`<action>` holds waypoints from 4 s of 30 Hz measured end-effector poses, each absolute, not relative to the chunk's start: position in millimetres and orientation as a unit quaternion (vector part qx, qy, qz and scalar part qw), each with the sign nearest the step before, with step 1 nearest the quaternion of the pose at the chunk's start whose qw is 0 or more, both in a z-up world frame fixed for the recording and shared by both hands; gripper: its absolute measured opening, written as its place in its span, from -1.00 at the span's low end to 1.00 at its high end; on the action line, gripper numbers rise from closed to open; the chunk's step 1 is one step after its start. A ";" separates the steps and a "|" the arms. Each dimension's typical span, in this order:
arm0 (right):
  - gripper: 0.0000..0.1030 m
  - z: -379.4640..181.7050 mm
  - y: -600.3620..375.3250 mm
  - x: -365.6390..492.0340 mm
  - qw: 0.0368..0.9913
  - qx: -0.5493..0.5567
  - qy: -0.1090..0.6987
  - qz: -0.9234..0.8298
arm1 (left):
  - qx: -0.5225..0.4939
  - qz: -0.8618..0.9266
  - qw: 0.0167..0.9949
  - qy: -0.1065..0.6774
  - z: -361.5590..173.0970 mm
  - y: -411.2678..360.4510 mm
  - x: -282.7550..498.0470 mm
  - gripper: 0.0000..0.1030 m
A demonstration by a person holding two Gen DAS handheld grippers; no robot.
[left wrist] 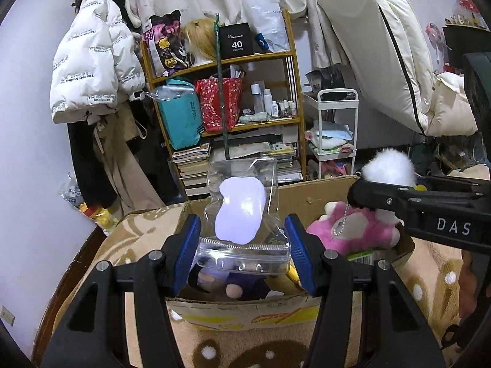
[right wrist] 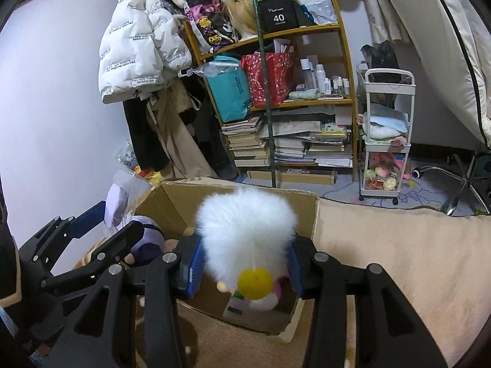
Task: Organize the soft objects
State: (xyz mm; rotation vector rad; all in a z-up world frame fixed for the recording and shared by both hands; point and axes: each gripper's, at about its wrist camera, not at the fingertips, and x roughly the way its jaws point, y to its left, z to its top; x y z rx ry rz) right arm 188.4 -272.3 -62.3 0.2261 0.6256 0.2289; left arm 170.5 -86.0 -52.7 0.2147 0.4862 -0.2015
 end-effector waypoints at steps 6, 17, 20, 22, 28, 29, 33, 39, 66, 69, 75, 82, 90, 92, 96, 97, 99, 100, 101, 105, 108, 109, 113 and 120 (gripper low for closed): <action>-0.05 -61.7 -274.9 186.5 0.940 0.115 0.304 0.108 | 0.099 -0.105 0.960 0.239 -53.5 -85.8 172.3 0.08; 0.12 -65.7 -270.2 190.0 0.936 0.118 0.309 0.120 | 0.097 -0.098 0.957 0.256 -57.3 -80.0 174.4 0.08; 0.28 -63.1 -268.9 187.6 0.938 0.117 0.304 0.120 | 0.089 -0.094 0.956 0.265 -56.9 -75.4 173.2 0.10; 0.36 -60.8 -269.4 185.5 0.939 0.119 0.301 0.118 | 0.081 -0.094 0.954 0.272 -56.1 -71.1 171.6 0.13; 0.63 -49.3 -274.4 174.0 0.942 0.134 0.287 0.109 | 0.074 -0.090 0.955 0.272 -50.3 -63.3 159.0 0.24; 0.65 -47.5 -274.8 171.7 0.943 0.134 0.285 0.107 | 0.075 -0.091 0.955 0.271 -48.2 -62.5 155.4 0.24; 0.78 -36.8 -275.3 158.9 0.949 0.122 0.275 0.090 | 0.076 -0.089 0.957 0.266 -39.9 -59.3 142.1 0.39; 1.00 -18.6 -275.0 133.8 0.958 0.114 0.253 0.072 | 0.070 -0.091 0.960 0.254 -23.1 -50.1 120.4 0.42; 1.00 28.7 -264.1 4.2 0.977 0.060 0.202 0.041 | 0.048 -0.070 0.972 0.218 19.6 1.8 7.4 0.89; 1.00 30.8 -266.8 -4.7 0.978 0.063 0.196 0.036 | 0.049 -0.068 0.973 0.213 21.0 4.2 -0.9 0.89; 1.00 29.1 -265.1 -12.2 0.980 0.045 0.193 0.022 | 0.051 -0.069 0.973 0.212 18.9 5.6 -6.4 0.89; 1.00 20.8 -265.6 -8.8 0.978 0.045 0.202 0.020 | 0.041 -0.068 0.972 0.221 14.1 10.0 0.3 0.89; 1.00 9.6 -265.7 2.8 0.975 0.044 0.215 0.022 | 0.041 -0.073 0.969 0.232 8.6 7.2 10.9 0.89; 1.00 7.9 -265.7 6.5 0.975 0.044 0.218 0.022 | 0.044 -0.074 0.969 0.232 7.7 5.0 14.6 0.89; 1.00 3.7 -265.9 12.8 0.973 0.048 0.224 0.022 | 0.054 -0.073 0.969 0.232 5.6 0.1 19.1 0.89; 1.00 2.9 -265.6 14.1 0.973 0.048 0.225 0.022 | 0.056 -0.073 0.968 0.232 4.8 -0.6 19.4 0.89; 1.00 1.5 -264.7 15.7 0.972 0.048 0.227 0.022 | 0.060 -0.070 0.968 0.233 3.3 -2.6 20.0 0.89; 1.00 1.2 -264.5 16.7 0.972 0.047 0.228 0.022 | 0.061 -0.069 0.968 0.232 3.0 -2.9 20.3 0.89; 1.00 0.7 -264.3 17.4 0.972 0.047 0.229 0.022 | 0.061 -0.068 0.968 0.232 2.8 -3.1 20.7 0.89; 1.00 -1.4 -264.5 19.8 0.971 0.049 0.232 0.023 | 0.059 -0.066 0.968 0.235 1.9 -2.4 22.8 0.89; 1.00 -3.1 -265.1 20.1 0.971 0.049 0.234 0.021 | 0.060 -0.064 0.968 0.236 1.1 -2.5 23.6 0.89; 1.00 -4.3 -265.0 20.0 0.971 0.049 0.235 0.021 | 0.060 -0.065 0.968 0.236 1.1 -2.4 23.7 0.89; 1.00 -4.4 -266.1 20.2 0.971 0.049 0.234 0.021 | 0.060 -0.064 0.968 0.236 1.2 -2.5 23.7 0.89; 1.00 -7.2 -268.0 22.0 0.970 0.052 0.237 0.018 | 0.061 -0.063 0.968 0.236 -0.3 -2.2 23.9 0.89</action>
